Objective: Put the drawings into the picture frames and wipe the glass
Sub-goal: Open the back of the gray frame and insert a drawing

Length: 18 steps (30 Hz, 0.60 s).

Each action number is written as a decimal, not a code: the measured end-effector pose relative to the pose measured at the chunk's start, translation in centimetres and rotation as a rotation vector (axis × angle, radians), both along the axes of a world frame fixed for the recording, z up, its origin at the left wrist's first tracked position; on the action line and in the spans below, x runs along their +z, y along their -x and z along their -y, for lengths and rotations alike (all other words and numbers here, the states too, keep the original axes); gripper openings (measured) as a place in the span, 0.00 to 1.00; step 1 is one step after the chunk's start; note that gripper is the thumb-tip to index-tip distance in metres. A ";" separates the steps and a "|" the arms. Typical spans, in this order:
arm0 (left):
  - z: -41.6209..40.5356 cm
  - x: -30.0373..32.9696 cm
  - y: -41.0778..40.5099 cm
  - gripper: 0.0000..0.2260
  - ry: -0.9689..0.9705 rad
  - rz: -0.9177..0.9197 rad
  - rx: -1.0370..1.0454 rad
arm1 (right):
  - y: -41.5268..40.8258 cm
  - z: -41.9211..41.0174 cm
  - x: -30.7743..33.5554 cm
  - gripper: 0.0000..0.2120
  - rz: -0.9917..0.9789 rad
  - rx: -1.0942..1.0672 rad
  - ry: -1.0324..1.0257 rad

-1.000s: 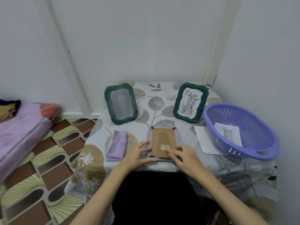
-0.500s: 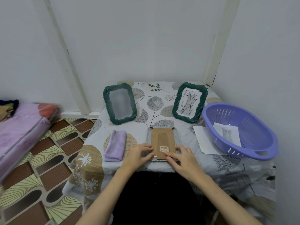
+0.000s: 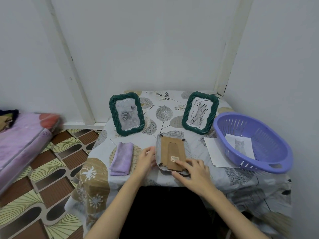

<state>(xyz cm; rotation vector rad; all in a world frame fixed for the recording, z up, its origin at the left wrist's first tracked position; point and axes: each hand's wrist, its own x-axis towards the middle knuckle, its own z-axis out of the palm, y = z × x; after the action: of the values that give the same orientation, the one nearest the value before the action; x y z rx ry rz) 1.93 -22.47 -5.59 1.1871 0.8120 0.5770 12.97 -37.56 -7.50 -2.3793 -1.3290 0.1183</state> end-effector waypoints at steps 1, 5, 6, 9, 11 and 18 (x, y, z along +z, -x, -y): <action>0.0 0.8 -0.2 0.13 0.130 0.110 0.025 | 0.2 -0.4 0.7 0.44 0.039 -0.040 -0.017; 0.1 3.2 -0.8 0.17 0.272 0.261 -0.074 | 1.3 -2.1 3.4 0.39 0.051 -0.006 -0.201; 0.4 3.5 -1.1 0.17 0.262 0.267 -0.122 | 1.3 -2.4 3.9 0.37 0.049 0.018 -0.218; 0.9 3.6 -1.4 0.19 0.150 0.199 -0.175 | 0.9 -2.8 5.5 0.31 0.029 0.020 -0.234; 1.0 2.9 -1.0 0.19 -0.014 0.051 -0.182 | 0.6 -2.5 6.5 0.27 -0.125 -0.018 -0.314; 1.6 0.2 1.2 0.47 -0.609 -0.465 -0.401 | -1.2 -2.2 4.7 0.28 -0.869 -0.169 -0.510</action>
<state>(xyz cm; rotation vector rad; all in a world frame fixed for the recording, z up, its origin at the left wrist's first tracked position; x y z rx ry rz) 0.77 -24.07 -5.43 2.0375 0.7701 0.2090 14.19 -35.40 -2.76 -1.6658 -0.6326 0.6033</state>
